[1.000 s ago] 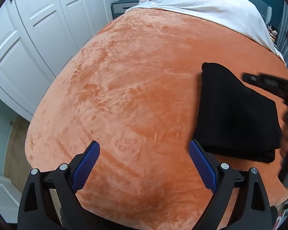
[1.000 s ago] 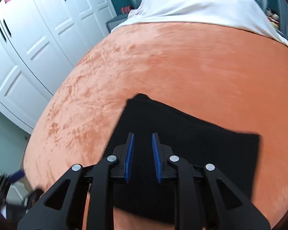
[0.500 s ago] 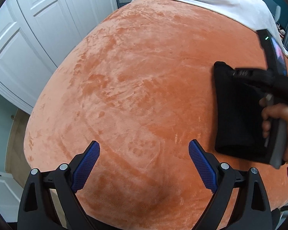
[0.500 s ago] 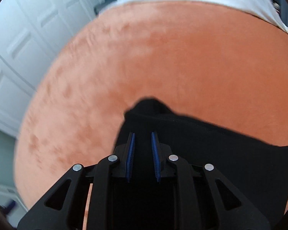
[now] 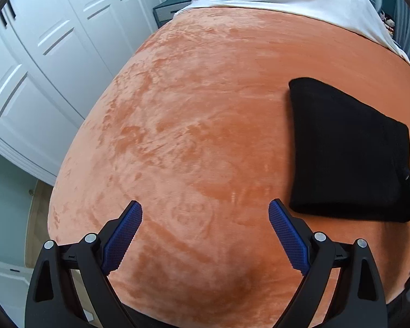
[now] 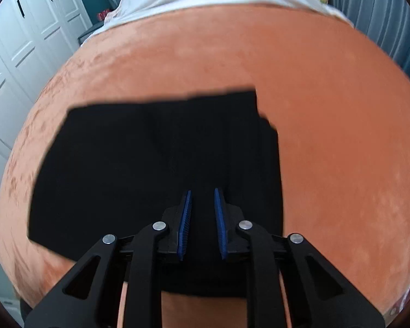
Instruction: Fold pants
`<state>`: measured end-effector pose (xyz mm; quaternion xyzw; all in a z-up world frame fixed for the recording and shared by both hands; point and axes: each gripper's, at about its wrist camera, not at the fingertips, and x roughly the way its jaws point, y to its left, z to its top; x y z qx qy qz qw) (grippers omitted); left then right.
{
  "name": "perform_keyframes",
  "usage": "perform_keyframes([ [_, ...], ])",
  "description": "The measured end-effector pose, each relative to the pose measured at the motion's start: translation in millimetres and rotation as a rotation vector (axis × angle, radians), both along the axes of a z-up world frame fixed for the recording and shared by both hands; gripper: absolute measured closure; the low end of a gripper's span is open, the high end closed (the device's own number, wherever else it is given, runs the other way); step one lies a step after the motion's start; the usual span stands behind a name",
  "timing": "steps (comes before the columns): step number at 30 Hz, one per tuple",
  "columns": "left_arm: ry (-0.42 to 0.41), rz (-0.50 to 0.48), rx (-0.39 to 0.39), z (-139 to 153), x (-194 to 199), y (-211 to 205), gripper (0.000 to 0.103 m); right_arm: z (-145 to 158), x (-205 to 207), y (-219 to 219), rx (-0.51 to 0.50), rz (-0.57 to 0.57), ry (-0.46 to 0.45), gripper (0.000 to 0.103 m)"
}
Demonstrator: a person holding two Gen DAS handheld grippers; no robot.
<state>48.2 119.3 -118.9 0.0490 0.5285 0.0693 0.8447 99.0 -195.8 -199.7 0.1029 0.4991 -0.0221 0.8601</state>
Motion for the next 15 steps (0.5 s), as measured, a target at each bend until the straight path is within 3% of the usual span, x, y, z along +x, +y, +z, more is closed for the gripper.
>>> perform_keyframes([
  [5,0.015,-0.041,-0.002,1,-1,-29,0.011,34,-22,3,0.013,0.020,-0.028,0.086],
  [7,0.023,-0.056,-0.019,0,-1,-40,0.011,18,-26,3,-0.018,0.026,0.015,0.086],
  [10,0.055,-0.090,-0.053,-4,4,-56,0.011,11,-40,-14,0.057,0.013,0.008,0.088],
  [12,0.060,-0.120,-0.082,-6,7,-65,0.011,26,-49,-24,0.100,-0.020,-0.018,0.082],
  [13,0.074,-0.135,-0.096,-9,12,-69,0.011,30,-53,-30,0.111,-0.042,-0.026,0.076],
  [14,0.085,-0.145,-0.122,-12,16,-72,0.011,33,-56,-36,0.119,-0.065,-0.032,0.063],
  [15,0.089,-0.155,-0.144,-15,19,-75,0.011,34,-59,-42,0.137,-0.085,-0.040,0.061],
])
